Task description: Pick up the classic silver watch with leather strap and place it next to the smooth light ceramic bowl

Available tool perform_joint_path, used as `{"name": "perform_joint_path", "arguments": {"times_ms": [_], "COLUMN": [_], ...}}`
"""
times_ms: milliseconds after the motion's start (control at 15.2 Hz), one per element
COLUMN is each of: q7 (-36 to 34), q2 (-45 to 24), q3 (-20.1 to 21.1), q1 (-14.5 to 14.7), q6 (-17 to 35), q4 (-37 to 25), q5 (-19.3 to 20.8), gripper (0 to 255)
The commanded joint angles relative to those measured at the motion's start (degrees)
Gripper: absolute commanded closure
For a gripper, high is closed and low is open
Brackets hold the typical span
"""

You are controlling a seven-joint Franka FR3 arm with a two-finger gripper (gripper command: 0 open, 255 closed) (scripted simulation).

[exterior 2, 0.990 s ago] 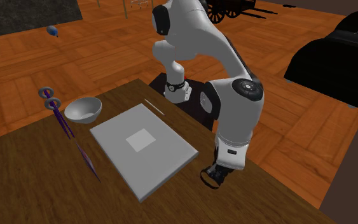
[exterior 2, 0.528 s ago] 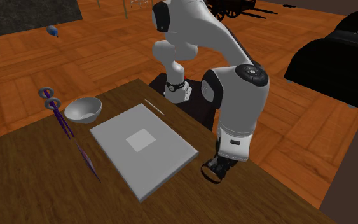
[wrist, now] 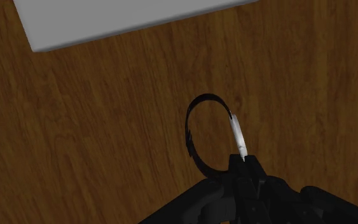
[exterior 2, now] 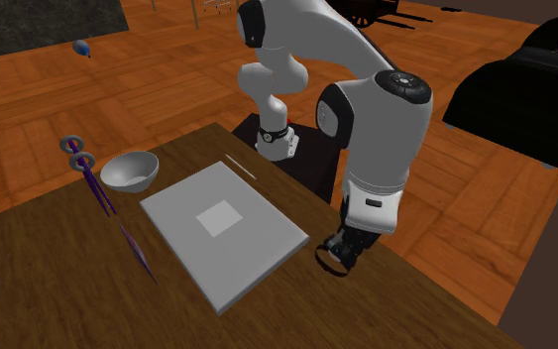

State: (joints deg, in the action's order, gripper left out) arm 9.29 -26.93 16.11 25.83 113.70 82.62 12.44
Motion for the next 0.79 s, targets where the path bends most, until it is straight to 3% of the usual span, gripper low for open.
{"name": "perform_joint_path", "arguments": {"times_ms": [0, 462, 726], "q7": [0.2, 0.8, 4.1], "q2": [0.4, 0.8, 10.1], "q3": [0.1, 0.3, 0.2], "q1": [0.0, 0.3, -4.0], "q6": [-1.4, -6.5, -1.7], "q4": [-1.0, -5.7, 7.7], "q5": [-0.2, -0.5, -3.2], "gripper": [255, 255, 255]}}
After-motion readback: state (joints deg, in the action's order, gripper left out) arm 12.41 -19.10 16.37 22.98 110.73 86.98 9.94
